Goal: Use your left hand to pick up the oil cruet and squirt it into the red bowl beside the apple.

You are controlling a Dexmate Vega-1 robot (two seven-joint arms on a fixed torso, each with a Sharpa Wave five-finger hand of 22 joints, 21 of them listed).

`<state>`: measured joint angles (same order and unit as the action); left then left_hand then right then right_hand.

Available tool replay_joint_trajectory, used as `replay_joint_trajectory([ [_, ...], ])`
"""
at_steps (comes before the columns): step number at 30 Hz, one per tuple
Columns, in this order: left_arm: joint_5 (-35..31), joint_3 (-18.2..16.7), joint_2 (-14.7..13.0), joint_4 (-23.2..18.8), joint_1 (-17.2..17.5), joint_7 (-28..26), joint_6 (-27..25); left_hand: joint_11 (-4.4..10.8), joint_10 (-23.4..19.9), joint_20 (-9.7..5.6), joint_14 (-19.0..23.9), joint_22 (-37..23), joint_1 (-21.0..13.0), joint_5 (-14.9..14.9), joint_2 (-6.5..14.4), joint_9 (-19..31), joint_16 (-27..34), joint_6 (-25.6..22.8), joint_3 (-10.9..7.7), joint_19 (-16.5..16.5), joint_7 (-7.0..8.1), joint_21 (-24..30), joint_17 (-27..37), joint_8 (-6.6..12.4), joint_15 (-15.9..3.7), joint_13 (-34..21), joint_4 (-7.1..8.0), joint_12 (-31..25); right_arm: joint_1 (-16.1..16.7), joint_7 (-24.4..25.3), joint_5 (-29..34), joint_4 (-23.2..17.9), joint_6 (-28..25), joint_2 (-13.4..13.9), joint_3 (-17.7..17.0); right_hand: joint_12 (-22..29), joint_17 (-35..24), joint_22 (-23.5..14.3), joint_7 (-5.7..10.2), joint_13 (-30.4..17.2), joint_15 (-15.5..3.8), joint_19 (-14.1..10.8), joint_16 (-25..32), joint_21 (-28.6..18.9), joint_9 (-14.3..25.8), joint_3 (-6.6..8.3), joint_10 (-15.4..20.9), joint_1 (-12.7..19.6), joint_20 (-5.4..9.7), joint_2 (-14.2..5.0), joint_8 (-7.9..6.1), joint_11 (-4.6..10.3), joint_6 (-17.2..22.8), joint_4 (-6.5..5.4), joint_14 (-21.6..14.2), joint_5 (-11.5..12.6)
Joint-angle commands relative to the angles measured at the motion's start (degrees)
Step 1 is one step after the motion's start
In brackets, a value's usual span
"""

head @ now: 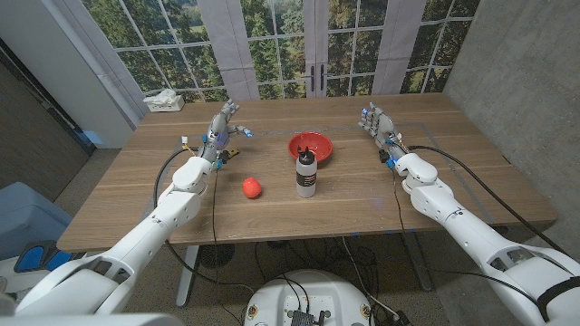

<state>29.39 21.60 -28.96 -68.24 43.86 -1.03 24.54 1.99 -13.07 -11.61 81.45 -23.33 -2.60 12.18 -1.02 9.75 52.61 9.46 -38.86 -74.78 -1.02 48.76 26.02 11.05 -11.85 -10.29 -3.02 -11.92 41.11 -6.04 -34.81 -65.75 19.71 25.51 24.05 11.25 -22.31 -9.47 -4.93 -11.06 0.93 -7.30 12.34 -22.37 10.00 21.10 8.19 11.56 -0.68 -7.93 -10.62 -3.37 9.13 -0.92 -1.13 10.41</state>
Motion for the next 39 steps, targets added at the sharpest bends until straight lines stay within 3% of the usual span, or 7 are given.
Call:
replay_joint_trajectory([
  [1, -5.7, 0.3, -2.0, -1.9, 0.4, -5.1, 0.5, 0.4, -2.8, -0.56, 0.3, -0.3, -1.0, -0.1, -4.1, 0.3, 4.0, -2.1, 0.6, -2.8, -1.31, 2.4, 0.3, 0.61, 0.12, -0.1, -3.38, -0.1, 0.6, 1.0, 0.4, -1.0, 0.1, 0.2, -0.1, 0.2, 0.0, -0.2, -0.06, -0.2, 0.14, -0.8, 0.4, 0.2, 0.3, 0.18, 0.5, -0.1, 0.11, -0.41, -0.39, 0.05, 0.7, 0.28, -0.6, 0.2],
  [20, -5.9, 1.0, -2.6, -1.8, -0.1, -4.0, -0.5, -1.86, 2.1, -0.69, 0.0, 2.0, -1.8, 0.2, -7.3, 0.3, 5.2, -2.5, 1.57, -2.4, -4.2, 2.4, -3.4, -0.04, -0.08, -0.2, -5.78, 1.8, 1.3, 2.0, 0.7, -2.5, -0.4, 0.6, -0.1, 0.2, 0.1, -0.3, -0.17, -0.1, 0.12, -1.0, 0.5, 0.6, 0.3, -0.04, 0.6, -0.5, -0.02, -0.3, -0.48, 0.04, 1.1, 0.2, -0.7, 0.1],
  [24, -6.4, 1.2, -3.3, -3.1, 0.2, -3.9, -1.2, -3.67, 4.3, -0.72, -0.1, 2.8, -3.2, 0.3, -8.3, 0.2, 6.6, -6.9, 1.85, -1.5, 4.71, 2.6, -5.6, 0.79, -0.21, -0.2, -6.59, 1.6, 1.3, 2.1, 0.8, -2.4, -0.2, 0.5, -0.1, 0.2, 0.2, -0.3, -0.15, -0.1, 0.16, -1.1, 0.5, 0.7, 0.3, -0.1, 0.7, -0.6, -0.01, -0.25, -0.47, 0.1, 1.1, 0.19, -0.8, 0.1],
  [28, -7.5, 1.4, -3.5, -4.1, 0.7, -4.9, -1.2, -0.96, 5.1, -0.72, -0.4, 3.2, -3.9, 0.1, -8.7, 0.1, 7.6, -16.2, 2.39, -0.3, 8.42, 3.0, -7.4, 2.17, -0.3, -0.2, -6.68, 1.1, 1.3, 2.0, 0.7, -2.5, -0.1, 0.5, -0.2, 0.2, 0.2, -0.3, -0.21, -0.1, 0.22, -1.1, 0.5, 0.8, 0.3, -0.15, 0.6, -0.6, -0.05, -0.21, -0.45, 0.12, 1.1, 0.18, -0.8, 0.1],
  [32, -7.7, 1.5, -4.1, -5.5, 1.3, -5.0, -2.1, -0.62, 5.5, -0.73, -0.7, 3.5, -4.5, 0.0, -8.9, 0.1, 8.0, -21.7, 2.61, 0.5, 9.28, 3.0, -8.2, 2.7, -0.33, -0.2, -6.86, 1.0, 1.5, 2.3, 0.9, -2.8, -0.1, 0.6, -0.1, 0.2, 0.2, -0.3, -0.23, -0.1, 0.25, -1.2, 0.6, 0.9, 0.3, -0.19, 0.6, -0.7, -0.06, -0.17, -0.44, 0.11, 1.1, 0.19, -0.8, 0.1],
  [33, -7.7, 1.4, -4.1, -5.7, 1.4, -5.2, -2.2, -1.04, 5.6, -0.72, -0.7, 3.6, -4.8, -0.1, -8.9, 0.2, 8.2, -20.5, 2.71, 0.5, 7.79, 3.1, -8.4, 1.67, -0.34, -0.2, -6.94, 1.0, 1.6, 2.2, 0.9, -2.8, 0.1, 0.6, -0.1, 0.2, 0.2, -0.3, -0.21, -0.1, 0.21, -1.2, 0.6, 0.9, 0.3, -0.21, 0.7, -0.7, -0.06, -0.16, -0.43, 0.08, 1.1, 0.19, -0.8, 0.1],
  [39, -7.8, 1.5, -4.5, -7.2, 2.6, -5.6, -3.1, -1.2, 5.4, -0.7, -0.8, 4.2, -5.7, -0.3, -9.1, 0.2, 8.6, -14.9, 3.13, 0.4, 5.28, 3.3, -9.3, -0.94, -0.36, -0.2, -6.96, 0.9, 2.1, 2.5, 0.8, -3.7, -0.1, 0.9, -0.3, 0.3, 0.3, -0.3, -0.23, -0.1, 0.28, -1.2, 0.6, 1.1, 0.3, -0.28, 0.8, -0.8, -0.13, -0.12, -0.42, 0.06, 1.1, 0.2, -0.8, 0.1],
])
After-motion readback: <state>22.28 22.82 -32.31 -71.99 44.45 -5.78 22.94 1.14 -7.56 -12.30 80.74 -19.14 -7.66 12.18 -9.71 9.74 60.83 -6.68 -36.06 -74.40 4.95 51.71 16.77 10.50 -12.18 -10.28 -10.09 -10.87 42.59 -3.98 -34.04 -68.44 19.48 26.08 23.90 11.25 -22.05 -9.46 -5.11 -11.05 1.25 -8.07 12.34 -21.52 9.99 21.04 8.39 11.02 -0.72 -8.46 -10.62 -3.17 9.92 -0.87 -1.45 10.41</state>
